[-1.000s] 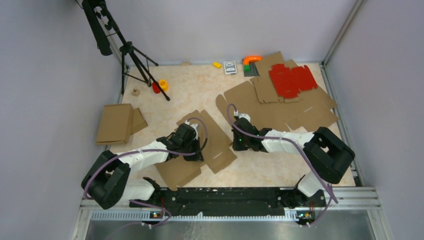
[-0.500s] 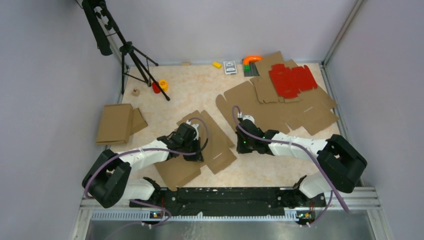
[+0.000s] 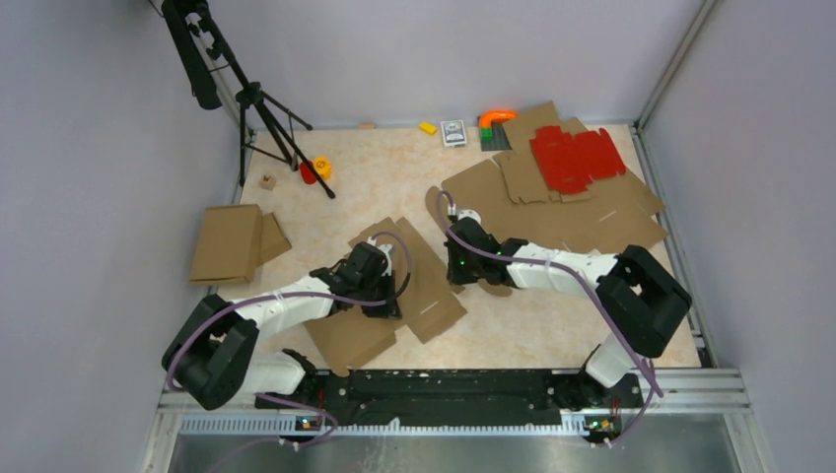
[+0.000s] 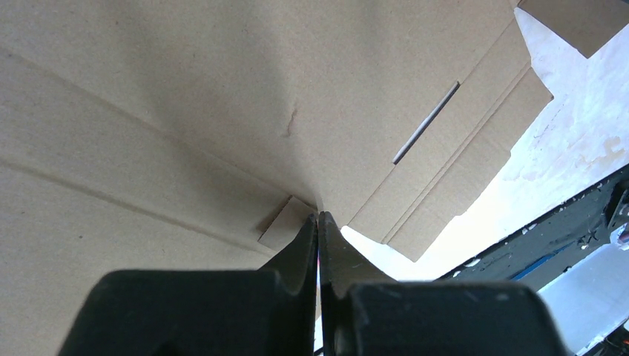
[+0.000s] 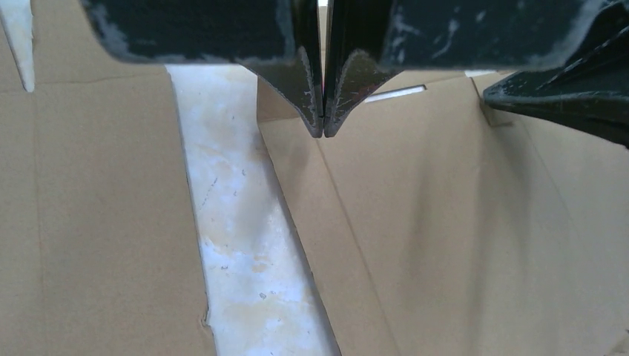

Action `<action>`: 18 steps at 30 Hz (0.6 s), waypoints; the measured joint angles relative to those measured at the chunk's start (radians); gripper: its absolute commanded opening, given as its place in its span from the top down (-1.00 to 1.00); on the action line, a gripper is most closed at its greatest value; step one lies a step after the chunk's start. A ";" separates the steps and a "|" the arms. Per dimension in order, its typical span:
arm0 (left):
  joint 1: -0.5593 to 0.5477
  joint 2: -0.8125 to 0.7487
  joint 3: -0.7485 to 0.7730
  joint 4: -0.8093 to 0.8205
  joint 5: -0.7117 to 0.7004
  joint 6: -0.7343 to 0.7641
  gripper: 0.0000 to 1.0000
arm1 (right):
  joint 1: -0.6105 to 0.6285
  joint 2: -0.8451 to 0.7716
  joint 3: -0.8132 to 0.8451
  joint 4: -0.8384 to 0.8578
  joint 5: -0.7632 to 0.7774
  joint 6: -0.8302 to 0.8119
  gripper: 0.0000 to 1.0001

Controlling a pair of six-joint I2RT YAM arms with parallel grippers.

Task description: Fold the paper box

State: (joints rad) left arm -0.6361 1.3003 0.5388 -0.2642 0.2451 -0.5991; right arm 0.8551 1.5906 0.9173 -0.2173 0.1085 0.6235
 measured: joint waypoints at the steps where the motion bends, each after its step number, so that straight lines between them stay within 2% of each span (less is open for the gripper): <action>1: 0.000 0.000 0.000 0.000 0.000 0.000 1.00 | 0.000 0.016 0.007 0.001 0.000 -0.002 1.00; 4: 0.000 -0.001 0.000 0.000 0.000 0.000 1.00 | -0.001 0.041 0.014 0.000 0.000 -0.009 1.00; 9: 0.000 -0.002 0.000 -0.002 0.000 0.000 1.00 | -0.005 0.029 0.013 -0.022 0.007 -0.024 0.51; 12: -0.001 -0.002 0.000 -0.005 0.000 0.000 0.89 | -0.014 -0.034 -0.006 -0.037 0.013 -0.027 0.49; 18: -0.005 -0.026 0.043 -0.091 -0.005 0.000 0.53 | -0.021 -0.249 -0.122 -0.043 0.025 -0.012 0.48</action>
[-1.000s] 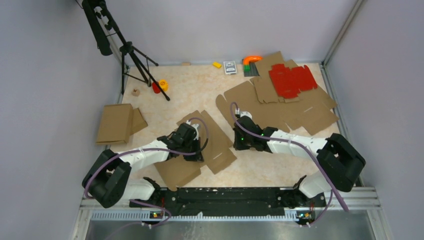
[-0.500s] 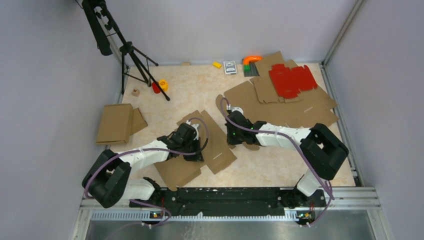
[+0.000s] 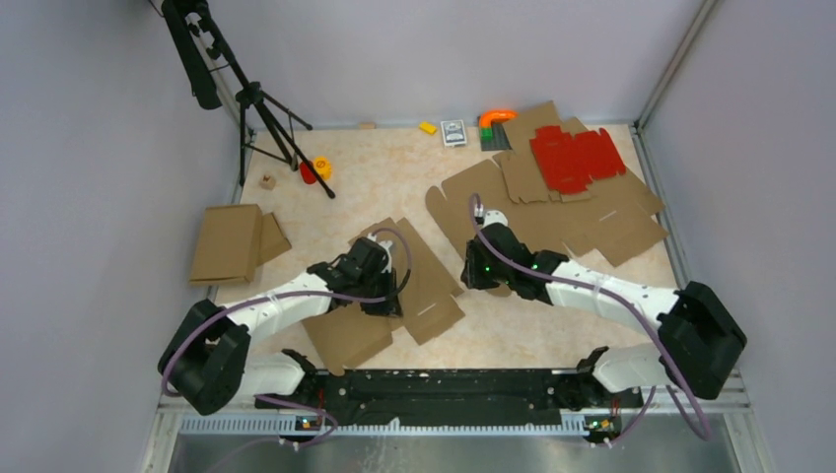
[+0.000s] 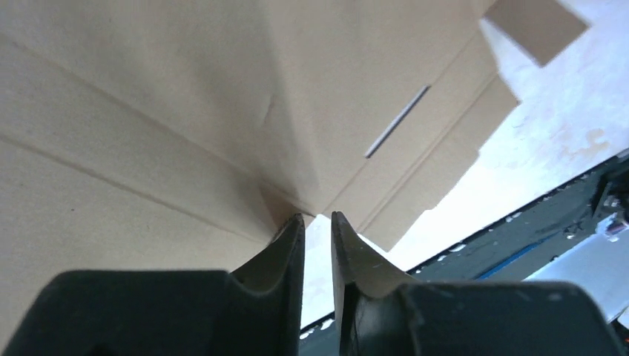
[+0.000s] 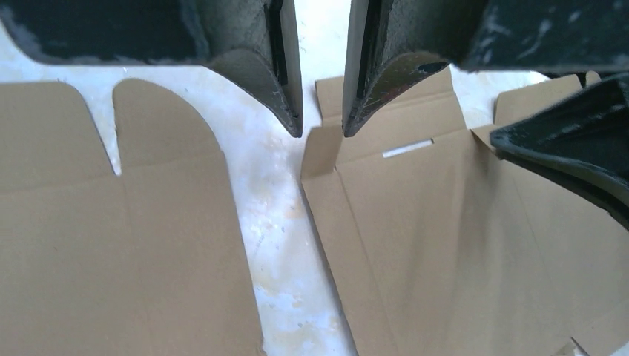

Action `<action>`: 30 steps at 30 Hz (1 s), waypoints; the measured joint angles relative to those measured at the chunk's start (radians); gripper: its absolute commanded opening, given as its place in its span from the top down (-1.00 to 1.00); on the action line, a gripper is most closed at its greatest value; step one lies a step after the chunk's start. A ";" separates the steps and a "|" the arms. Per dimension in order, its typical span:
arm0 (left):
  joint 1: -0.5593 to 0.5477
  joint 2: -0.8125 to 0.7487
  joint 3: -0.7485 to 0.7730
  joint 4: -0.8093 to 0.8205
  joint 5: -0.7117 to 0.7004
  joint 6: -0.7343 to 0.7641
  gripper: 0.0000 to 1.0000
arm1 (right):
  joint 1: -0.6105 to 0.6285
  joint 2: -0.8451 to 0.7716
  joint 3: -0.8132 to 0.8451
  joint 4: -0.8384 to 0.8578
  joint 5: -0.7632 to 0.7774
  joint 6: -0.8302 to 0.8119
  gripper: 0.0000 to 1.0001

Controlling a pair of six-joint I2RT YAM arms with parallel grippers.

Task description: Fold the paper box

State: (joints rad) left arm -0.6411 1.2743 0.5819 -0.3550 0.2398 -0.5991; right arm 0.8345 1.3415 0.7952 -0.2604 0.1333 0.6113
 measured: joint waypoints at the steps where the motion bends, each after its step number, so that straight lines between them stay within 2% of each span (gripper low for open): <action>1: -0.001 -0.006 0.016 -0.017 -0.003 0.001 0.47 | 0.000 -0.021 -0.015 -0.002 0.002 0.002 0.48; 5: 0.000 -0.016 0.108 -0.061 -0.013 0.003 0.33 | 0.000 -0.081 -0.082 -0.016 0.006 0.014 0.49; 8: 0.000 -0.013 0.180 -0.066 -0.016 0.008 0.39 | 0.000 -0.121 -0.143 -0.026 0.006 0.022 0.52; 10: 0.000 0.009 0.229 -0.062 -0.021 0.016 0.60 | 0.000 -0.145 -0.182 -0.024 0.005 0.028 0.65; 12: 0.000 0.059 0.281 -0.058 -0.028 0.027 1.00 | 0.000 -0.163 -0.219 -0.015 0.000 0.034 0.99; 17: 0.000 0.212 0.338 -0.027 -0.096 0.047 1.00 | 0.000 -0.160 -0.296 0.055 -0.041 0.055 1.00; 22: 0.008 0.285 0.343 -0.019 -0.166 0.049 1.00 | 0.008 -0.092 -0.297 0.145 -0.057 0.067 1.00; 30: 0.021 0.391 0.388 -0.021 -0.209 0.057 1.00 | 0.010 0.051 -0.183 0.222 -0.083 0.063 1.00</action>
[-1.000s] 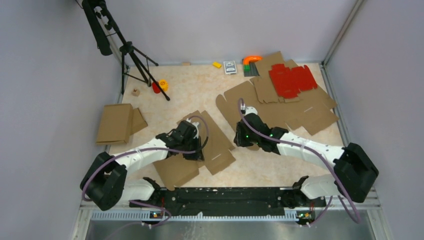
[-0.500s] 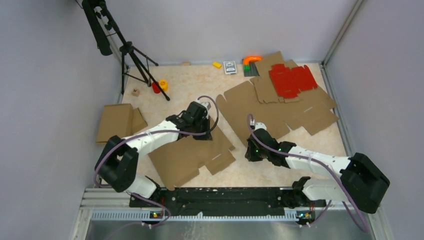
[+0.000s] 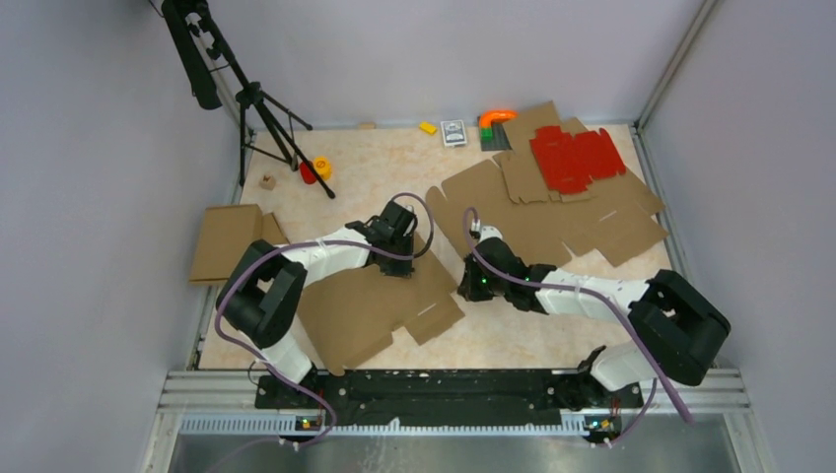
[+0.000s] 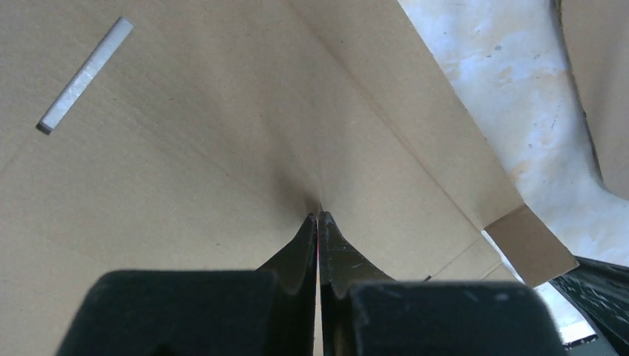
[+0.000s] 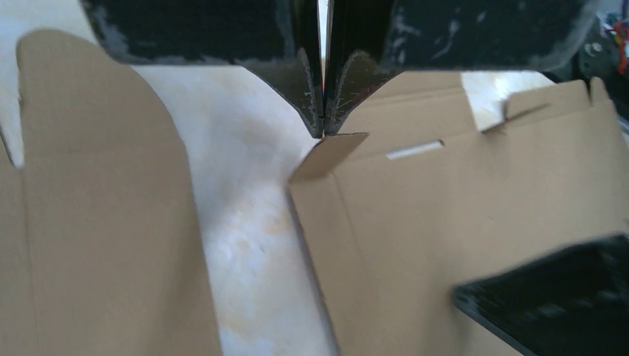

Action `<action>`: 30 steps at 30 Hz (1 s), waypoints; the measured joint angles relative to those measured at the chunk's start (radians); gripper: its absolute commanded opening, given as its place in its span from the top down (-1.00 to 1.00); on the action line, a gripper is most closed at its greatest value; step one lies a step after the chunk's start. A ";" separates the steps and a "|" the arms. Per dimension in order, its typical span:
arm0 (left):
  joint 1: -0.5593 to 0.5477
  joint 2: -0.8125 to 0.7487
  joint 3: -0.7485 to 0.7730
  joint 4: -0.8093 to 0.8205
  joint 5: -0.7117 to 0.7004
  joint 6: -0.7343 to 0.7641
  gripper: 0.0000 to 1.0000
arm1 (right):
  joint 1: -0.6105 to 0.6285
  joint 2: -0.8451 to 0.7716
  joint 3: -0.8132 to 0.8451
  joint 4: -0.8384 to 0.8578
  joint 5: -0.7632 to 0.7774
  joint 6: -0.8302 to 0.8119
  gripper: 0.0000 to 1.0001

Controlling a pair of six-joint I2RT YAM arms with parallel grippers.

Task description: Fold the paper box

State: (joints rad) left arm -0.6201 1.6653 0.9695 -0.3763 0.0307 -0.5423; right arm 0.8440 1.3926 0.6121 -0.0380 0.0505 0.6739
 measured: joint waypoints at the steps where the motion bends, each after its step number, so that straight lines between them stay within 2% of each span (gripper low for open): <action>1: 0.000 0.006 0.000 -0.002 -0.002 0.000 1.00 | 0.000 0.011 0.017 0.011 -0.002 -0.001 1.00; 21: 0.000 0.025 0.001 0.003 0.016 0.029 1.00 | 0.000 0.247 0.177 0.060 -0.013 -0.020 1.00; 30: 0.004 0.033 0.004 0.022 0.062 0.050 1.00 | 0.001 0.259 0.196 0.027 0.026 -0.016 1.00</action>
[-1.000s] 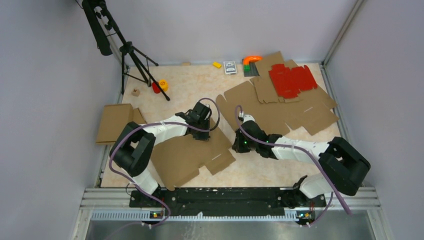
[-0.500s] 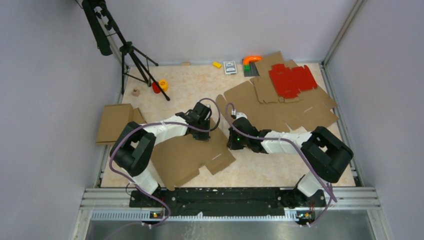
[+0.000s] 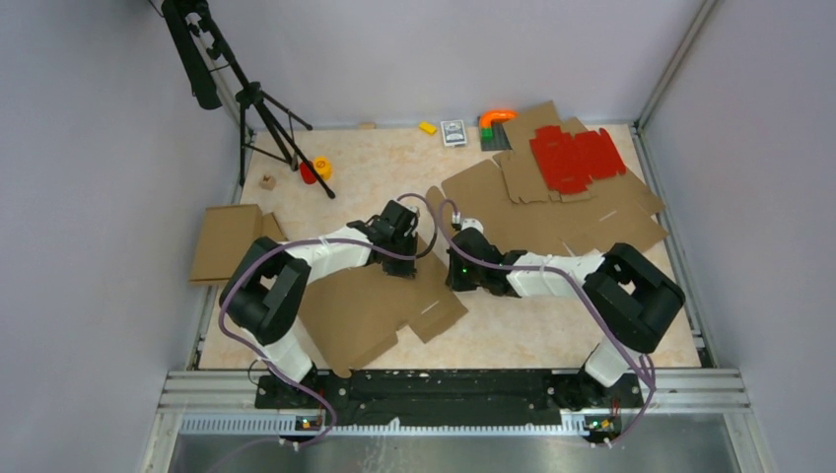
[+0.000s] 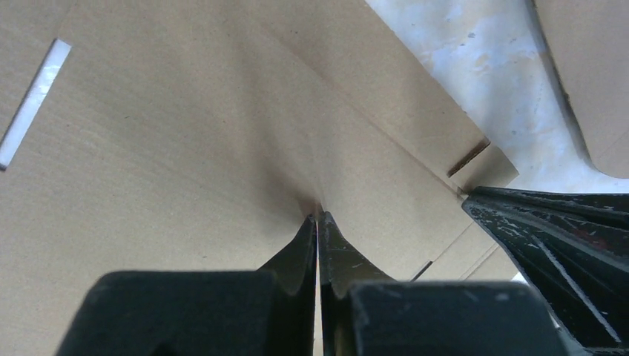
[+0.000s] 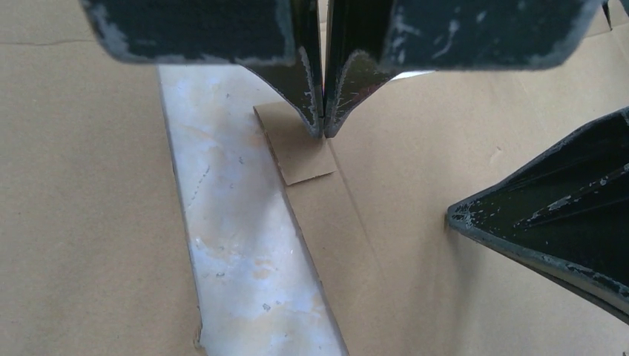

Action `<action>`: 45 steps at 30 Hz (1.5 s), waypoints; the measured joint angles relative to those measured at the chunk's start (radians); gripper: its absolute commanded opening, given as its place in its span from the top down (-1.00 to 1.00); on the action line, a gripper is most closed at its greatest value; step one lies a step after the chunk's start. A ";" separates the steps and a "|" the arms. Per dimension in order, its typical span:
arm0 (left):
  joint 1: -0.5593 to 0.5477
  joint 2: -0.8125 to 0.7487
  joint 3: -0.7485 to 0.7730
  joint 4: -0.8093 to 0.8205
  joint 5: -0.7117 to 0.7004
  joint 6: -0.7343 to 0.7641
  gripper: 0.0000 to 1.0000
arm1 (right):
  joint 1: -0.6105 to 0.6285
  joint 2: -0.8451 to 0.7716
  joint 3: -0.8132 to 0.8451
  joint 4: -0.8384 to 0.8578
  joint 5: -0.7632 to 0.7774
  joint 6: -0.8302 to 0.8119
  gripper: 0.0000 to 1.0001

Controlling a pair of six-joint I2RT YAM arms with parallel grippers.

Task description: Fold the paper box

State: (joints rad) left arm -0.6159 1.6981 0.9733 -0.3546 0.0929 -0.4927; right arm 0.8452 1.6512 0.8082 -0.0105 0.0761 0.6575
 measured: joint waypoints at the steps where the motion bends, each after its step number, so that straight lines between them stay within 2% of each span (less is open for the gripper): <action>1: 0.000 0.002 0.000 0.003 0.010 0.002 1.00 | 0.004 -0.002 0.000 -0.006 0.009 0.001 1.00; 5: -0.002 0.015 0.000 0.037 0.088 0.009 1.00 | 0.033 -0.022 -0.006 -0.051 0.044 0.017 1.00; 16: -0.065 0.049 0.000 0.086 0.234 0.024 1.00 | 0.125 -0.191 -0.163 -0.095 0.057 0.118 1.00; 25: -0.091 0.051 0.018 0.051 0.246 0.032 1.00 | 0.133 -0.263 -0.200 -0.102 0.036 0.148 1.00; 30: -0.081 0.008 0.077 -0.032 0.176 0.055 0.83 | 0.133 -0.283 -0.206 -0.092 0.028 0.158 1.00; 33: -0.033 -0.084 0.084 -0.054 0.144 0.066 0.80 | 0.132 -0.283 -0.206 -0.093 0.024 0.157 1.00; 38: 0.135 -0.215 0.079 -0.056 0.087 0.061 0.80 | 0.127 -0.301 -0.204 -0.124 0.025 0.146 1.00; 45: 0.250 -0.235 0.027 -0.068 -0.028 0.025 0.78 | 0.064 -0.360 -0.204 -0.159 0.001 0.101 1.00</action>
State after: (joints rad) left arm -0.3660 1.4635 1.0004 -0.4229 0.0650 -0.4679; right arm 0.9092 1.2907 0.6041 -0.1699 0.0772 0.7582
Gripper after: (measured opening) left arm 0.102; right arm 0.002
